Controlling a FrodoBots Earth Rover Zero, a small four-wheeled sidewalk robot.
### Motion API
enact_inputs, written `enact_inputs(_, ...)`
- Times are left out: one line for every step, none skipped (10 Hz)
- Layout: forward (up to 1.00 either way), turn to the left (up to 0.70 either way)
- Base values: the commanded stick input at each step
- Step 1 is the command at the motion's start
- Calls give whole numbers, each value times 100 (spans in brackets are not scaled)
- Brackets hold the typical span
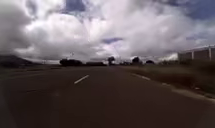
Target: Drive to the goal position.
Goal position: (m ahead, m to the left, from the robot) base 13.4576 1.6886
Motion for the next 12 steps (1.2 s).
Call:
enact_inputs(70,0)
enact_inputs(70,0)
enact_inputs(70,0)
enact_inputs(70,0)
enact_inputs(70,0)
enact_inputs(70,0)
enact_inputs(70,0)
enact_inputs(70,0)
enact_inputs(70,0)
enact_inputs(70,0)
enact_inputs(70,0)
enact_inputs(70,0)
